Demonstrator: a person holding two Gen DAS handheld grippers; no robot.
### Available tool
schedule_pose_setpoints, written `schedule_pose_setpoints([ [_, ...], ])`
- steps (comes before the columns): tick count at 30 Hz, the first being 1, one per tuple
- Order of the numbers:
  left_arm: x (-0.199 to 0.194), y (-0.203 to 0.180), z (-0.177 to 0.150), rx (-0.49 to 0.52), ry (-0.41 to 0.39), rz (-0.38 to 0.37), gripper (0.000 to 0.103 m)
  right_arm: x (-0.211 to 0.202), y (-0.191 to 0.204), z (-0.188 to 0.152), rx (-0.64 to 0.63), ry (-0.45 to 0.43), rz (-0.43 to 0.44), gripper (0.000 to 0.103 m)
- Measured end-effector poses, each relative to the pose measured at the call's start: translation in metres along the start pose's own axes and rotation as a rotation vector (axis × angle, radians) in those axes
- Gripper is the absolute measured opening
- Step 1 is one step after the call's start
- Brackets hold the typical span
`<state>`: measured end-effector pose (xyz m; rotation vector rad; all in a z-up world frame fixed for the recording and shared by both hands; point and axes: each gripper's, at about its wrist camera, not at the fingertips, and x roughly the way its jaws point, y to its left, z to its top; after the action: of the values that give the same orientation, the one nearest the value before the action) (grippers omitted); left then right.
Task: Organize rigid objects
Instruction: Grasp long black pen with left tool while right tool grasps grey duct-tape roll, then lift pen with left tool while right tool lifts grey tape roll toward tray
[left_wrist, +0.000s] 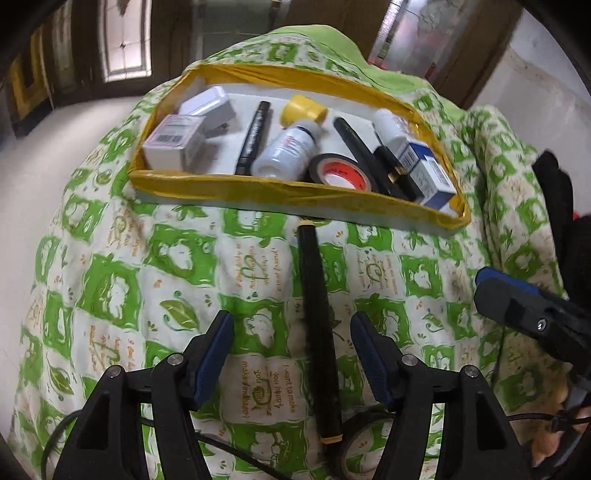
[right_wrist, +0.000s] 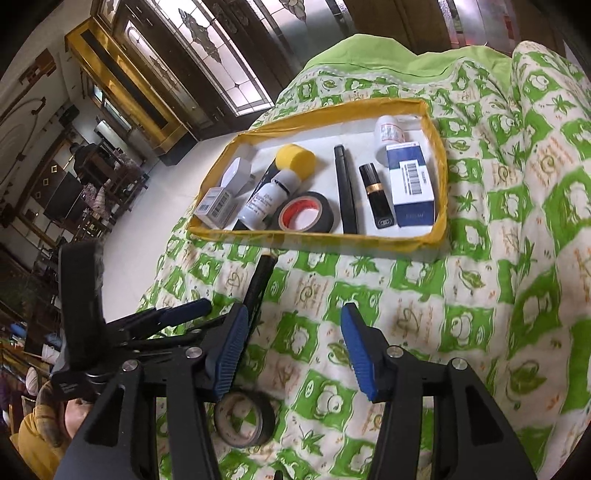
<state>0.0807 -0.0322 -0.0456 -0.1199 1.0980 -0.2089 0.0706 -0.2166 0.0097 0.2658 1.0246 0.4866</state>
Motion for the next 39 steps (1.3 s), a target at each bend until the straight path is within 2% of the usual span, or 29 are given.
schedule_pose_setpoints([
  [1, 0.002, -0.003, 0.0, 0.015, 0.0, 0.006, 0.068, 0.0, -0.001, 0.0, 0.004, 0.003, 0.0, 0.051],
  [3, 0.006, -0.008, 0.0, 0.04, 0.01, 0.01, 0.06, 0.001, -0.001, 0.0, 0.009, 0.007, 0.0, 0.051],
  [5, 0.011, -0.012, -0.001, 0.06, 0.032, 0.009, 0.04, 0.002, -0.003, -0.002, 0.012, 0.018, 0.001, 0.051],
  [11, 0.016, -0.013, -0.002, 0.059, 0.051, 0.006, 0.016, 0.012, 0.004, -0.006, -0.021, 0.076, 0.022, 0.051],
  [14, 0.008, 0.003, 0.0, -0.01, 0.018, 0.029, 0.015, 0.02, 0.011, -0.011, -0.048, 0.13, 0.048, 0.05],
  [17, 0.008, 0.02, 0.001, -0.091, 0.026, 0.016, 0.015, 0.027, 0.019, -0.017, -0.081, 0.186, 0.079, 0.045],
  [22, 0.005, 0.024, -0.001, -0.105, 0.019, 0.018, 0.015, 0.045, 0.038, -0.035, -0.172, 0.305, 0.099, 0.043],
  [26, 0.006, 0.027, -0.002, -0.112, 0.03, 0.013, 0.015, 0.061, 0.047, -0.051, -0.236, 0.384, 0.039, 0.039],
  [29, 0.007, 0.026, -0.002, -0.111, 0.034, 0.013, 0.015, 0.066, 0.049, -0.054, -0.262, 0.393, 0.006, 0.029],
  [33, 0.01, 0.024, -0.001, -0.106, 0.047, 0.013, 0.015, 0.068, 0.043, -0.053, -0.232, 0.39, -0.018, 0.014],
  [39, 0.012, 0.024, -0.002, -0.099, 0.061, 0.013, 0.018, 0.072, 0.038, -0.05, -0.242, 0.4, -0.019, 0.013],
])
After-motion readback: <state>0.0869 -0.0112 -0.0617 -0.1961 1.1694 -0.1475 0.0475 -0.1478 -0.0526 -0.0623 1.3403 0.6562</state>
